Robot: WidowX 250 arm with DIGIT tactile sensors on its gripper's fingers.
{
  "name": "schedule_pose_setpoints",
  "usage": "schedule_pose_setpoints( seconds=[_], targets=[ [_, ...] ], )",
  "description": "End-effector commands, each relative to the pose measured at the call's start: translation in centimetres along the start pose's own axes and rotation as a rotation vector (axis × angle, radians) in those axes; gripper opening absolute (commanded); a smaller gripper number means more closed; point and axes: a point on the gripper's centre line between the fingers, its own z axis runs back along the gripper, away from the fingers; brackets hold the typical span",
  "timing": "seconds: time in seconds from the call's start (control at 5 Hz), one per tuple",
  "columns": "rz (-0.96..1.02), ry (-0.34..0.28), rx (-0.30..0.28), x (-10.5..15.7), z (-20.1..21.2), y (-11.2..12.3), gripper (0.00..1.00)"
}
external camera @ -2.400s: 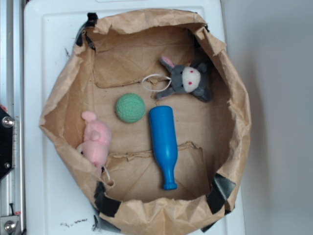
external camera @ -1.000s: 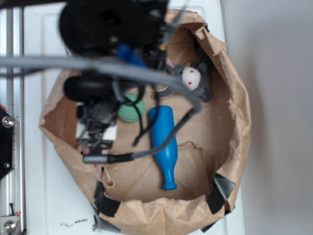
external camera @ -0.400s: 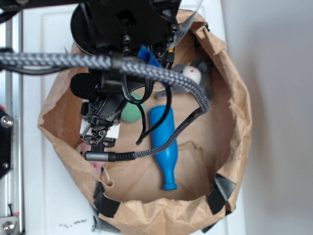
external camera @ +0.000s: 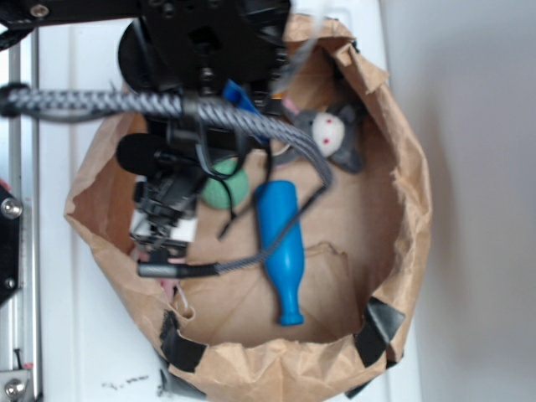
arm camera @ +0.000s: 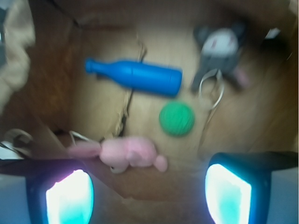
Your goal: Grab the pink bunny.
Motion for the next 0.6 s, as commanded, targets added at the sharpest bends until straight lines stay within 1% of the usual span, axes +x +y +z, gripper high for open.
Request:
schedule_pose_setpoints(
  seconds=[0.0,0.2,0.4],
  targets=[
    [-0.021,-0.046,0.102,-0.9,-4.4,-0.2,1.0],
    [-0.036,-0.025,0.13,-0.2,-6.2,-0.4,1.0],
    [-0.023,-0.037,0.118,0.4,-8.1,-0.6,1.0]
  ],
)
